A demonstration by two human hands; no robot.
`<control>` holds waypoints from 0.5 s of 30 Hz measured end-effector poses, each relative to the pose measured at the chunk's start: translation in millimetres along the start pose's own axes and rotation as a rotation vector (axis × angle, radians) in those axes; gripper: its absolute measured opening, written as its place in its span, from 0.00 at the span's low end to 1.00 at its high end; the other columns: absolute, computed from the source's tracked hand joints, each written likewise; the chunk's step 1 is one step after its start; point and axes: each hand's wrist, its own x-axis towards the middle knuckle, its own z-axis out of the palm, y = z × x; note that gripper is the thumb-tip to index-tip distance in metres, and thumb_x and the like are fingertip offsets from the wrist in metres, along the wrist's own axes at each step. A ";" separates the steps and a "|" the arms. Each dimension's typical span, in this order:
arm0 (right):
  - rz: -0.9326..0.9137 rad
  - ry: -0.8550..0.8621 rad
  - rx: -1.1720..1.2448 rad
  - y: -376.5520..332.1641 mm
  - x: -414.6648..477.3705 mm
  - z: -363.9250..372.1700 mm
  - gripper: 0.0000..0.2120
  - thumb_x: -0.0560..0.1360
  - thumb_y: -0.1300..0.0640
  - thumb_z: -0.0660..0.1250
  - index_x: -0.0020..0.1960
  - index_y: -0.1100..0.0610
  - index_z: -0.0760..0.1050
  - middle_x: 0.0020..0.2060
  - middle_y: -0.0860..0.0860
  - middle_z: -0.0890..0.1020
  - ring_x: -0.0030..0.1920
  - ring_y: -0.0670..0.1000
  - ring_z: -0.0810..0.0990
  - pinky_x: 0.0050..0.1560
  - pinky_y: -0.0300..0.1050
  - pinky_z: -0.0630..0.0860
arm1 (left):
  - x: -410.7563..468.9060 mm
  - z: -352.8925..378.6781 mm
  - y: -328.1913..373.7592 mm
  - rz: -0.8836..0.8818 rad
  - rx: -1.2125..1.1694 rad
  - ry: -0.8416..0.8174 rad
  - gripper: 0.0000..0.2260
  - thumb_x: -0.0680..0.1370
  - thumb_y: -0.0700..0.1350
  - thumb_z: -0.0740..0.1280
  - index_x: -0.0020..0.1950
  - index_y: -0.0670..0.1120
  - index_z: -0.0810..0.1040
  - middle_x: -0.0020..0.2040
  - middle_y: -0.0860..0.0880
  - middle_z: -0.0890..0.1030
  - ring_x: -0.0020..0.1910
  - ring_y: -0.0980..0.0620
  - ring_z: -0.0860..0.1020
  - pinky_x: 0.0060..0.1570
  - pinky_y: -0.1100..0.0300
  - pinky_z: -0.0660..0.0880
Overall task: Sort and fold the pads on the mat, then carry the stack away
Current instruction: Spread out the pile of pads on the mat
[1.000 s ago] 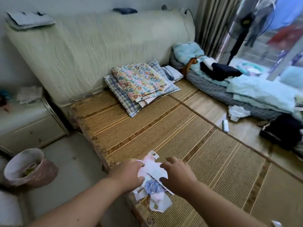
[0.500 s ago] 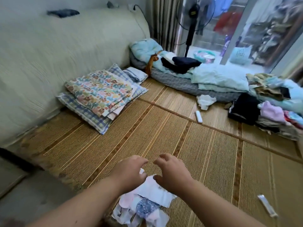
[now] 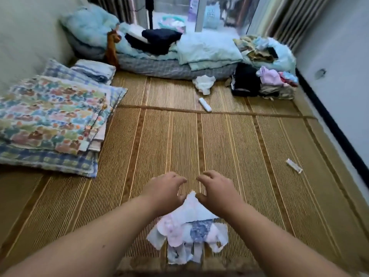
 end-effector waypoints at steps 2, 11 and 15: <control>0.064 -0.015 0.007 -16.5 -3.4 10.9 0.26 0.72 0.46 0.67 0.68 0.48 0.69 0.65 0.49 0.73 0.64 0.52 0.71 0.65 0.54 0.67 | -6.7 2.6 -17.4 0.040 -0.006 -0.031 0.23 0.74 0.57 0.64 0.69 0.55 0.69 0.66 0.54 0.73 0.64 0.53 0.72 0.62 0.50 0.71; 0.108 0.010 0.031 -35.0 -0.5 60.0 0.25 0.72 0.47 0.66 0.68 0.49 0.69 0.64 0.48 0.74 0.63 0.51 0.72 0.64 0.53 0.67 | -12.5 53.5 -67.1 0.098 -0.082 -0.089 0.24 0.74 0.56 0.64 0.70 0.55 0.67 0.67 0.54 0.72 0.64 0.53 0.71 0.59 0.53 0.71; 0.031 0.064 0.036 -18.5 29.2 101.9 0.26 0.71 0.48 0.68 0.68 0.49 0.70 0.64 0.49 0.75 0.64 0.51 0.73 0.63 0.54 0.68 | 18.1 90.9 -79.4 0.083 -0.120 -0.006 0.24 0.74 0.56 0.64 0.70 0.55 0.67 0.66 0.54 0.73 0.64 0.53 0.71 0.61 0.53 0.71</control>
